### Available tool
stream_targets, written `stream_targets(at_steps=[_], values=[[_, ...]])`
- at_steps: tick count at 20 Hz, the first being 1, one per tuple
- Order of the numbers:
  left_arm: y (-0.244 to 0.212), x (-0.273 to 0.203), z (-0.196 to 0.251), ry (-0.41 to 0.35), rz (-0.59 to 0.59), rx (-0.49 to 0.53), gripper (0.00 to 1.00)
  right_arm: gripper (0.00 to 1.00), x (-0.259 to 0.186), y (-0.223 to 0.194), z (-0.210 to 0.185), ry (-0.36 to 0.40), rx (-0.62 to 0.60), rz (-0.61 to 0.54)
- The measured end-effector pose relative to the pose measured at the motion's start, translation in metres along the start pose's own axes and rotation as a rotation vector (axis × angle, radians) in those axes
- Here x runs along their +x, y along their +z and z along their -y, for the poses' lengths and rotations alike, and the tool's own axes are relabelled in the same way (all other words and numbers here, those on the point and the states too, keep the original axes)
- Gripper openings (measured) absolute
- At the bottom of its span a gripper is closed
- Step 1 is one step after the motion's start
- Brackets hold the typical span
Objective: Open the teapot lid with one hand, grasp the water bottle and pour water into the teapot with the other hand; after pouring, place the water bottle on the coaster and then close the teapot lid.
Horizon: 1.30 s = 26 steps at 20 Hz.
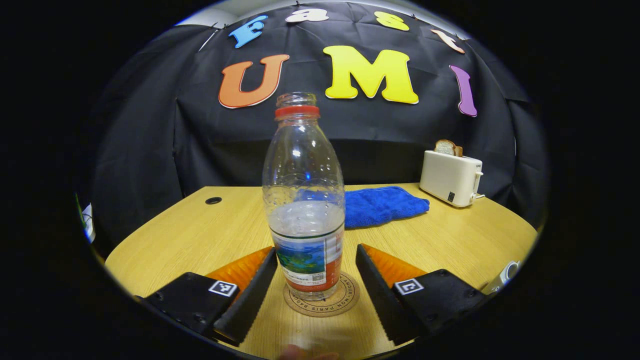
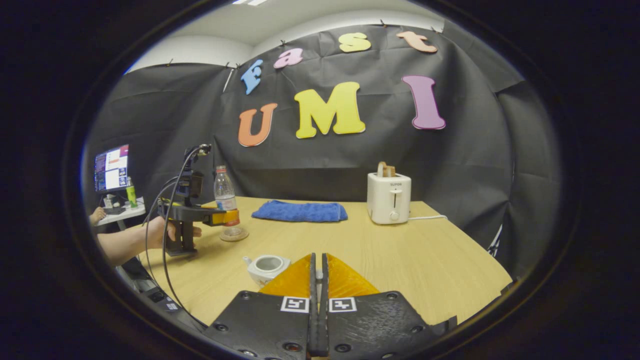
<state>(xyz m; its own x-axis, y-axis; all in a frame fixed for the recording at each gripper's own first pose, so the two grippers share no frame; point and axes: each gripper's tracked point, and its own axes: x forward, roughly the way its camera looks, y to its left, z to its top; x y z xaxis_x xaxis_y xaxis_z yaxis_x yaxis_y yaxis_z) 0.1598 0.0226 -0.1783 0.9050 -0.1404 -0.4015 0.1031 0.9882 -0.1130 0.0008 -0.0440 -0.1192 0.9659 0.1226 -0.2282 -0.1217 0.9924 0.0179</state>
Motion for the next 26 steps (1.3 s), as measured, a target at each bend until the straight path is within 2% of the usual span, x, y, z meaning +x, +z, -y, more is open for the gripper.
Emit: stream_targets(at_steps=[3,7,11,14,19,21,26], values=[[-0.003,-0.014,0.0,0.007,-0.012,-0.045,1.0,0.02,0.002,0.002,-0.009,0.015,-0.007,0.001],[0.002,-0.049,-0.011,0.043,0.005,-0.05,1.0,0.0,0.012,0.013,-0.035,0.069,-0.012,0.02],[0.018,-0.103,-0.033,0.142,0.108,0.013,1.0,0.0,0.035,0.022,-0.066,0.14,-0.026,0.045],[0.025,-0.14,-0.037,0.166,0.161,0.009,1.0,0.0,0.054,0.015,-0.088,0.194,-0.02,0.039],[0.026,-0.173,-0.037,0.185,0.205,-0.04,1.0,0.02,0.077,-0.007,-0.088,0.184,-0.045,0.011],[0.032,-0.182,-0.033,0.185,0.23,-0.057,1.0,0.0,0.084,-0.012,-0.084,0.174,-0.053,0.005],[0.043,-0.186,-0.026,0.194,0.274,0.005,1.0,0.0,0.092,-0.022,-0.083,0.178,-0.03,-0.016]])
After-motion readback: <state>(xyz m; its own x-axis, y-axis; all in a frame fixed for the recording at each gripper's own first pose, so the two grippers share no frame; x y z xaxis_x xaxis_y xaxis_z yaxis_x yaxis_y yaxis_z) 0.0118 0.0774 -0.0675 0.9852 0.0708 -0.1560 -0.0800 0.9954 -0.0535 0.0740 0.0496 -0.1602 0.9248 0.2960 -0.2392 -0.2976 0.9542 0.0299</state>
